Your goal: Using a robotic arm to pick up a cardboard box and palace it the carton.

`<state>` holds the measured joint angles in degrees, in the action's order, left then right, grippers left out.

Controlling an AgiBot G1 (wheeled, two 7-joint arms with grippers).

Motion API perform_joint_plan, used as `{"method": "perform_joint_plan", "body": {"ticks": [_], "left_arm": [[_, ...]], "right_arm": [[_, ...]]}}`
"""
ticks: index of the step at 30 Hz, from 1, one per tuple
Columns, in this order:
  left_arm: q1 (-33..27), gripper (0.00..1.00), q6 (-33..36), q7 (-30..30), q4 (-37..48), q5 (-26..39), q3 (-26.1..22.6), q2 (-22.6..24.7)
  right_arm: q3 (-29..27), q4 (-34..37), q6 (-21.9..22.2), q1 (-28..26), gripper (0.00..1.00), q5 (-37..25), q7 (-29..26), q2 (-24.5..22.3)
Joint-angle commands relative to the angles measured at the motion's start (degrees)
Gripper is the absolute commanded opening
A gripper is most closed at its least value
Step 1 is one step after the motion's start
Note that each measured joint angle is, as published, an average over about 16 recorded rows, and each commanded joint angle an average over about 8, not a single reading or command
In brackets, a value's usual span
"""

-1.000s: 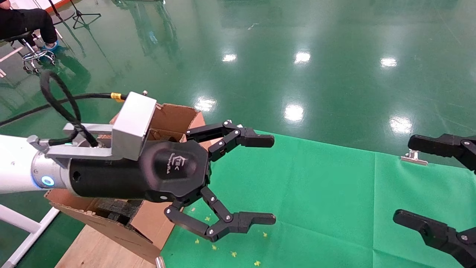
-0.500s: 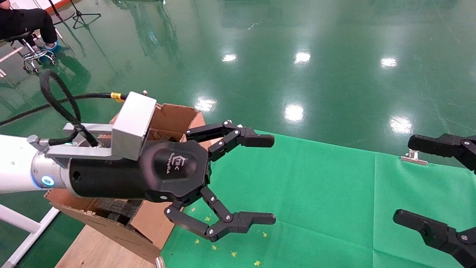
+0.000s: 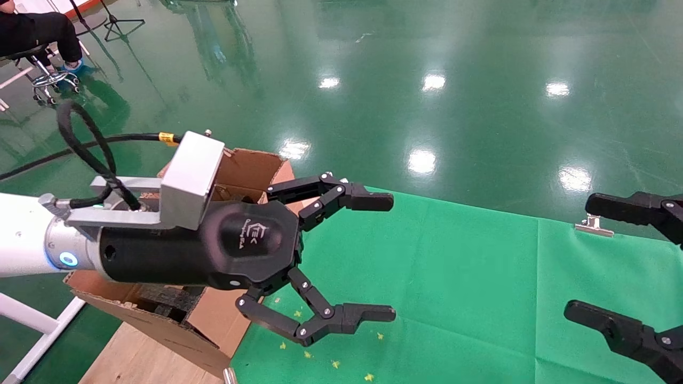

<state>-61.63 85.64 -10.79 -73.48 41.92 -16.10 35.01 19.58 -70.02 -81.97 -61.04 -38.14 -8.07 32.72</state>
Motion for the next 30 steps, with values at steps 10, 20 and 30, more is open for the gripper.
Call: {"method": "perform_joint_plan", "body": {"ticks": [10, 20, 30], "left_arm": [[0.0, 1.00, 0.0, 0.0, 0.0, 0.0, 0.0, 0.0], [0.0, 1.00, 0.0, 0.0, 0.0, 0.0, 0.0, 0.0], [0.0, 1.00, 0.0, 0.0, 0.0, 0.0, 0.0, 0.0]], "right_arm": [[0.0, 0.0, 0.0, 0.0, 1.00, 0.0, 0.0, 0.0], [0.0, 0.0, 0.0, 0.0, 1.00, 0.0, 0.0, 0.0], [0.0, 0.0, 0.0, 0.0, 1.00, 0.0, 0.0, 0.0]]}}
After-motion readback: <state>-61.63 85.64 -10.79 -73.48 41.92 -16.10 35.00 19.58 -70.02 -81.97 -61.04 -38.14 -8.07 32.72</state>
